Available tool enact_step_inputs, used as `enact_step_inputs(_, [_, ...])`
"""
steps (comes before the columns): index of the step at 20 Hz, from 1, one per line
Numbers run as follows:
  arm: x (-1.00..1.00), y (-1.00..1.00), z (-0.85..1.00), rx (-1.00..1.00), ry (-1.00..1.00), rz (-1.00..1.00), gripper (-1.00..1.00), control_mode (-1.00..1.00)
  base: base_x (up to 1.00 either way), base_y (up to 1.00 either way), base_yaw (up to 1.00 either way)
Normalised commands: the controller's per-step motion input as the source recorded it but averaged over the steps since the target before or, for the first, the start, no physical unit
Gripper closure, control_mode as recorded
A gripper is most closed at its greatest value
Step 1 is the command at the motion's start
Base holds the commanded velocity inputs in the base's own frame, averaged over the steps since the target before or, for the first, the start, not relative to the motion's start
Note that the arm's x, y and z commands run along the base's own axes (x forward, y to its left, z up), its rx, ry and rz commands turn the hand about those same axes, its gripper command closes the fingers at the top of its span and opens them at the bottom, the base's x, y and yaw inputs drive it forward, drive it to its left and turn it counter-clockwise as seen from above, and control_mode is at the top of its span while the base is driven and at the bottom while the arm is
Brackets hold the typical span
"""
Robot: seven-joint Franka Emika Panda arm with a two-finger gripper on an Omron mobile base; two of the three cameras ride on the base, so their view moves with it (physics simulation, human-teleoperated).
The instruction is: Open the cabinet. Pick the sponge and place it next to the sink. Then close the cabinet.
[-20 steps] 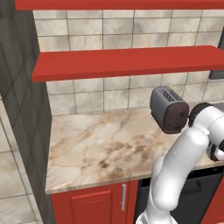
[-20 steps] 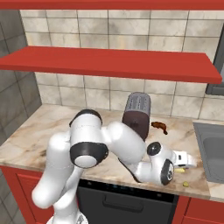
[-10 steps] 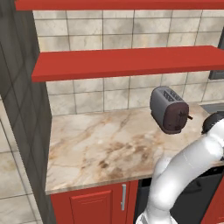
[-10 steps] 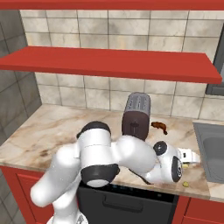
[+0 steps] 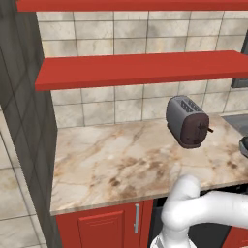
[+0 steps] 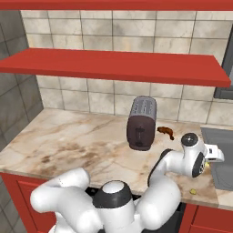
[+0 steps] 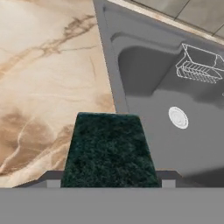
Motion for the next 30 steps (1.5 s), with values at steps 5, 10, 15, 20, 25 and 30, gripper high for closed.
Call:
enact_step_inputs(5, [0.01,-0.03,0.00,0.04,0.05,0.00,-1.00,-1.00,0.00,0.00,0.00])
enact_step_inputs(10, [-0.17,0.12,-0.01,0.02,0.01,0.00,-1.00,-1.00,0.00,0.00,0.00])
enact_step_inputs(15, [-0.98,0.93,0.04,-0.02,0.00,0.10,-1.00,-1.00,0.00,0.00,0.00])
enact_step_inputs(20, [-1.00,1.00,0.00,-0.08,0.00,0.08,-1.00,-1.00,0.00,0.00,0.00])
enact_step_inputs(25, [-0.77,1.00,0.36,-0.09,0.00,0.05,-1.00,-1.00,0.00,0.00,0.00])
enact_step_inputs(30, [-0.26,1.00,0.84,-0.17,0.00,0.03,-1.00,-1.00,0.00,0.00,0.00])
